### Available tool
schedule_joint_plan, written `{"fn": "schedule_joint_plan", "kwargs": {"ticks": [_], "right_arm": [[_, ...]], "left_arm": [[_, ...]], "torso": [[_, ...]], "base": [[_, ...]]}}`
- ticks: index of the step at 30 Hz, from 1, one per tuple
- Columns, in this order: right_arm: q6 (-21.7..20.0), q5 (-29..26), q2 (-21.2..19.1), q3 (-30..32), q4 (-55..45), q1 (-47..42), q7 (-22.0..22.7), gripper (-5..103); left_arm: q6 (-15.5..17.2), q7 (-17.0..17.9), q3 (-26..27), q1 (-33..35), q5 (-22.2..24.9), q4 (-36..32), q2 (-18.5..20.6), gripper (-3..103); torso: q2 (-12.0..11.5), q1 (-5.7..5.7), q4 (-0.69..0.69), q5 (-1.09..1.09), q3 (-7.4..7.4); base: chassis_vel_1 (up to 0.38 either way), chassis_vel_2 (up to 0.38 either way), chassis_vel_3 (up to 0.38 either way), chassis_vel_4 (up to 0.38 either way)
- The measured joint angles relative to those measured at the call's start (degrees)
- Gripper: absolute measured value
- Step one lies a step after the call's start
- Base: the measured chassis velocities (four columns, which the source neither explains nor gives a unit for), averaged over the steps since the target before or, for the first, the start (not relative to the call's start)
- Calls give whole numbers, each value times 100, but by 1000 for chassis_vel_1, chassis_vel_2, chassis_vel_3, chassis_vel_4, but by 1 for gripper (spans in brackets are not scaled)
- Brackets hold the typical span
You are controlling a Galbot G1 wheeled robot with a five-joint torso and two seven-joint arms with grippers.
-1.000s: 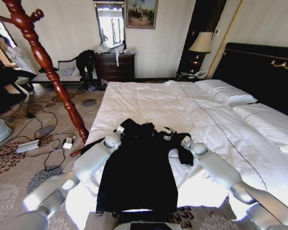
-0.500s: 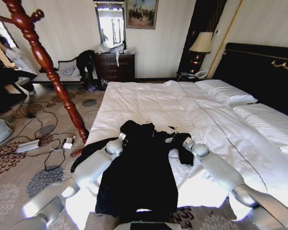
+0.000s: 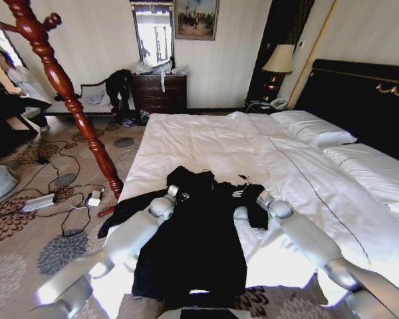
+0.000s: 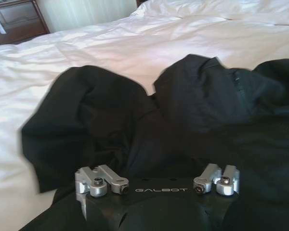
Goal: Pick up the clothes from the bed and hang them on the clothes hanger.
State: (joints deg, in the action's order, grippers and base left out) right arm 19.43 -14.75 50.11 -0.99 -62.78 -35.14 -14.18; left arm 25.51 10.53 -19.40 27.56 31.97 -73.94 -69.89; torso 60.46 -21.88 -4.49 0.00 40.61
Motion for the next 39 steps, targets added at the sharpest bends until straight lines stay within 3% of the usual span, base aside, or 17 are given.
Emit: {"fn": "schedule_joint_plan", "kwargs": {"ticks": [1,3,5,6,12,22,27,30,31,34,39], "right_arm": [[-127,-23,-1,31,-37,-31,383,100],[-197,-37,-1,54,-68,-49,598,100],[-321,-112,6,81,-135,-78,1055,100],[-451,-297,3,98,-258,-127,1492,100],[-750,-943,-84,164,-685,-287,2050,100],[-818,-969,-19,225,-794,-393,2204,100],[-824,-935,-64,326,-794,-519,2210,100],[-824,-916,-104,383,-822,-605,2207,100],[-823,-901,-120,427,-841,-661,2199,100],[-818,-881,-137,483,-861,-723,2190,100],[-799,-803,-140,518,-861,-772,2164,100]], "left_arm": [[-8,-5,-11,-34,41,76,-88,96],[-36,-20,-20,-48,72,99,-122,96],[-142,-81,-30,-64,137,114,-177,99],[-276,-171,-43,-72,215,95,-205,100],[-535,-435,-224,-106,384,-161,-218,100],[-665,-577,-530,26,318,-426,-223,100],[-710,-611,-594,380,321,-865,-38,100],[-607,-239,-497,599,309,-1179,166,100],[-506,87,-331,708,288,-1378,310,100],[-356,383,-49,774,339,-1585,505,100],[-207,488,454,727,840,-1794,857,100]], "torso": [[0,0,2,2,0],[0,0,3,2,0],[0,0,3,0,0],[0,0,3,1,0],[0,0,1,0,0],[0,0,3,0,0],[0,0,1,-1,0],[0,1,0,-1,0],[0,1,2,-1,0],[0,1,4,-1,0],[0,1,1,-2,0]], "base": [[0,0,0,0],[0,0,0,0],[0,0,0,0],[0,0,0,0],[0,0,0,0],[0,0,0,0],[0,0,0,0],[0,0,0,0],[0,0,0,0],[0,0,0,0],[0,0,0,0]]}}
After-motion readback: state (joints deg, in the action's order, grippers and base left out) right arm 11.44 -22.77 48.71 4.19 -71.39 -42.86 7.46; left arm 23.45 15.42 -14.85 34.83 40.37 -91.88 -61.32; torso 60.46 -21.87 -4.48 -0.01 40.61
